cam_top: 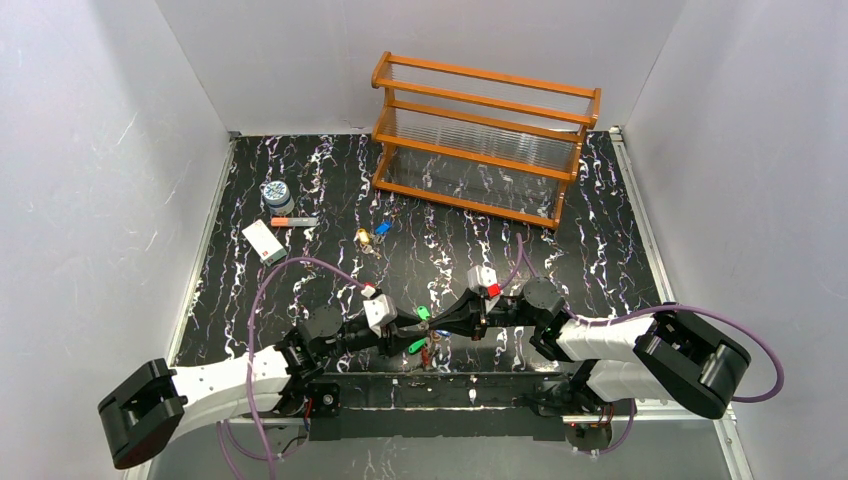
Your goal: Put the keys on the keyring
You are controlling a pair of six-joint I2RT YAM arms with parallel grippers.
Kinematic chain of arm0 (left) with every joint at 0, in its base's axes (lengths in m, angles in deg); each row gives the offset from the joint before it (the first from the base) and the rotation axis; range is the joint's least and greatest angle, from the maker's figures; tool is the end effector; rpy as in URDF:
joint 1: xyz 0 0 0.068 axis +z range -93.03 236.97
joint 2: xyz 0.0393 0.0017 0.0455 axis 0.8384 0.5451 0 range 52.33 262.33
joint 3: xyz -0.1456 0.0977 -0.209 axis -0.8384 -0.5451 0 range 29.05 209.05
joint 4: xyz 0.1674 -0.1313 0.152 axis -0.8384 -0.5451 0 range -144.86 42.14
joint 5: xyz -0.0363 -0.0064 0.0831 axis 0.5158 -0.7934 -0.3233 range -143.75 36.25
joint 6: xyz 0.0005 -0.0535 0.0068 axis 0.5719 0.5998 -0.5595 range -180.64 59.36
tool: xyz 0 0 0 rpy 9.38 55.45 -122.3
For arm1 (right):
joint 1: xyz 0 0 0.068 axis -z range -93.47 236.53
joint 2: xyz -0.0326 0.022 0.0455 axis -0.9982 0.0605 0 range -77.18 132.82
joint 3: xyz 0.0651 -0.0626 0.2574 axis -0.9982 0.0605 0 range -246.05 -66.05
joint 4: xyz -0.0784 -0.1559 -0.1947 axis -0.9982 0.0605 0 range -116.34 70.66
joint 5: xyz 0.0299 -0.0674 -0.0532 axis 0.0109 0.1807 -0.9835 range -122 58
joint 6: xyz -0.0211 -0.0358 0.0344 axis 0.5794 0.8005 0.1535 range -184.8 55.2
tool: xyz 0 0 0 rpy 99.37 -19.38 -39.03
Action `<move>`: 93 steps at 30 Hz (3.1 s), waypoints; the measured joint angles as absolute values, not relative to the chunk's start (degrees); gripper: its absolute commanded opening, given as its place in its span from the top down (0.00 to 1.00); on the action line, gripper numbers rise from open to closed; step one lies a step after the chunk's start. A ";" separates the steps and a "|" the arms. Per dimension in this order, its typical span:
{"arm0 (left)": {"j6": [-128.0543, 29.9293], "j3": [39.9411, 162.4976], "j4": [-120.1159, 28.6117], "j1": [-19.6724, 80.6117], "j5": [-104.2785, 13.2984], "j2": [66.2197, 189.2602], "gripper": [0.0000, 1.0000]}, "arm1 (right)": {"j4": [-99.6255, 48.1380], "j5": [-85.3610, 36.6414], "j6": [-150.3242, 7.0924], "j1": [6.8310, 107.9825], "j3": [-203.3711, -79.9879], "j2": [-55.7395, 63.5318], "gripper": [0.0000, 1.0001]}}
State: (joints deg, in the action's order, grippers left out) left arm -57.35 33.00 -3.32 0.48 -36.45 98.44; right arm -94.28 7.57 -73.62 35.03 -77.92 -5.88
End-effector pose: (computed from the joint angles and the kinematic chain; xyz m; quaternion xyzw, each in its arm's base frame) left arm 0.0831 -0.1449 0.1883 0.4035 0.5634 -0.4458 0.5666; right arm 0.1142 0.1800 0.1980 -0.4624 0.4787 0.5491 0.5054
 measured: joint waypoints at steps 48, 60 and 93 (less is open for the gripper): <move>-52.11 32.01 13.59 0.50 -34.72 105.76 0.87 | -98.43 6.39 -75.13 35.36 -77.95 -4.87 0.99; -51.54 31.51 16.92 0.55 -35.34 107.62 0.89 | -98.04 5.69 -76.02 35.09 -77.95 -5.46 0.99; -49.46 29.63 22.36 0.48 -38.48 108.74 1.00 | -78.15 -5.06 -72.79 34.98 -75.15 -23.36 0.59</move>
State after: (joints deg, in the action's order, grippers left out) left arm -49.46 29.63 22.36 0.48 -38.48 108.74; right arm -78.15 -5.06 -72.79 34.98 -75.15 -23.36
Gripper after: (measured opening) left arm 0.008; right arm 0.553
